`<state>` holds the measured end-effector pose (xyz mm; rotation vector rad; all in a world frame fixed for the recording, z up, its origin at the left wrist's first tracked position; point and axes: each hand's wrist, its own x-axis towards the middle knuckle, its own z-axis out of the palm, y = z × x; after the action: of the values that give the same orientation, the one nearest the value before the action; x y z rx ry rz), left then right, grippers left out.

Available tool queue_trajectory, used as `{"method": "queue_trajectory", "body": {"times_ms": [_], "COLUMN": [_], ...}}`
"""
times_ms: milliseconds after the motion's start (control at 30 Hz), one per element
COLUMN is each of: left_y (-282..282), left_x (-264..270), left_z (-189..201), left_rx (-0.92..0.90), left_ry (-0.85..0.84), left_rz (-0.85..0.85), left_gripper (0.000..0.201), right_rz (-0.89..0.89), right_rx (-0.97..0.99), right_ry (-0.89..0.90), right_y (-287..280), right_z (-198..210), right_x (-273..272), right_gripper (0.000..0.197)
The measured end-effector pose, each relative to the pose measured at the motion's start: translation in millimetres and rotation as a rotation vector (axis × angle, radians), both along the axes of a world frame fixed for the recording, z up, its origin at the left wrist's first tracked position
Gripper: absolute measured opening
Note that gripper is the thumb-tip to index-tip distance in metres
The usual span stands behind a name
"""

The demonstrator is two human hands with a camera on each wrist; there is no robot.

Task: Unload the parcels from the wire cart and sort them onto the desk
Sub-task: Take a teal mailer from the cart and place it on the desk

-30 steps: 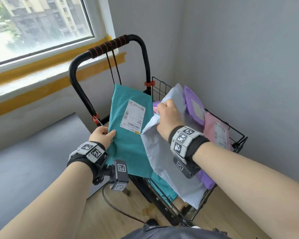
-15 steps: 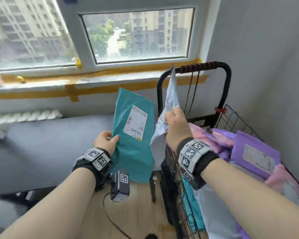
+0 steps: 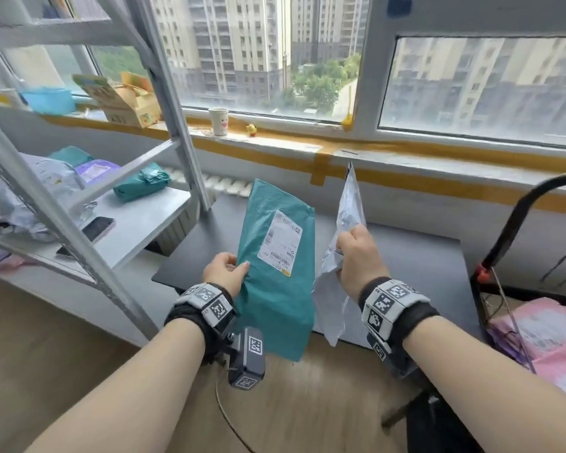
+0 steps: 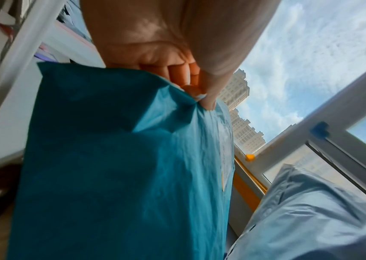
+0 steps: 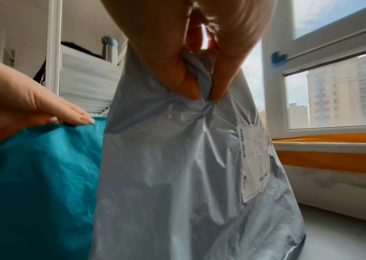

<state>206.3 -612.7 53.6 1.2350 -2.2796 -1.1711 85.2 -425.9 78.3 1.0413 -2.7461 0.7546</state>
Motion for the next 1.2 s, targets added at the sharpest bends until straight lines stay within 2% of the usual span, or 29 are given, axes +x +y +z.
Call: {"method": "queue_trajectory", "body": {"times_ms": [133, 267, 500, 600, 700, 733, 800, 867, 967, 1000, 1067, 1200], "left_y": [-95.2, -163.5, -234.7, -255.2, -274.1, -281.0, -294.7, -305.5, -315.2, -317.0, -321.1, -329.3], "left_x": [26.8, 46.9, 46.8, 34.8, 20.7, 14.5, 2.0, -10.8, -23.2, -24.8, -25.8, -24.6], "left_z": [6.9, 14.9, 6.1, 5.4, 9.4, 11.4, 15.3, 17.4, 15.2, 13.6, 9.5, 1.4], "left_rx": [-0.025, -0.075, -0.036, -0.114, -0.207, -0.229, -0.267, -0.311, -0.359, -0.365, -0.368, -0.359], "left_ry": [0.007, -0.037, -0.068, -0.119, -0.194, -0.222, -0.288, -0.36, -0.441, -0.457, -0.48, -0.514], "left_rz": [0.014, 0.049, 0.08, 0.049, 0.047, 0.046, 0.035, 0.034, 0.036, 0.045, 0.065, 0.077], "left_gripper": [0.03, 0.031, 0.027, 0.02, 0.017, 0.016, 0.016, 0.018, 0.019, 0.018, 0.017, 0.02], "right_rz": [0.045, 0.086, 0.18, 0.237, 0.335, 0.392, 0.456, 0.364, 0.162, 0.128, 0.133, 0.267], "right_rx": [0.043, 0.118, 0.255, 0.317, 0.299, 0.297, 0.288, 0.319, 0.568, 0.64, 0.694, 0.72], "right_ry": [-0.023, -0.069, -0.039, 0.016, -0.022, -0.053, -0.132, -0.229, -0.37, -0.436, -0.525, -0.525], "right_y": [-102.7, -175.2, -260.6, -292.0, -321.9, -330.9, -344.3, -350.5, -342.8, -338.3, -333.3, -346.9], "right_z": [-14.6, -23.0, -24.0, -25.6, -30.5, -34.8, -47.9, -68.1, -100.9, -110.8, -128.1, -136.4], "right_x": [20.4, 34.1, 23.5, 8.2, -10.3, -17.4, -32.5, -50.1, -72.1, -77.9, -87.0, -90.2], "right_gripper": [0.02, 0.02, 0.03, 0.033, 0.033, 0.036, 0.061, 0.08, 0.073, 0.076, 0.085, 0.094]}}
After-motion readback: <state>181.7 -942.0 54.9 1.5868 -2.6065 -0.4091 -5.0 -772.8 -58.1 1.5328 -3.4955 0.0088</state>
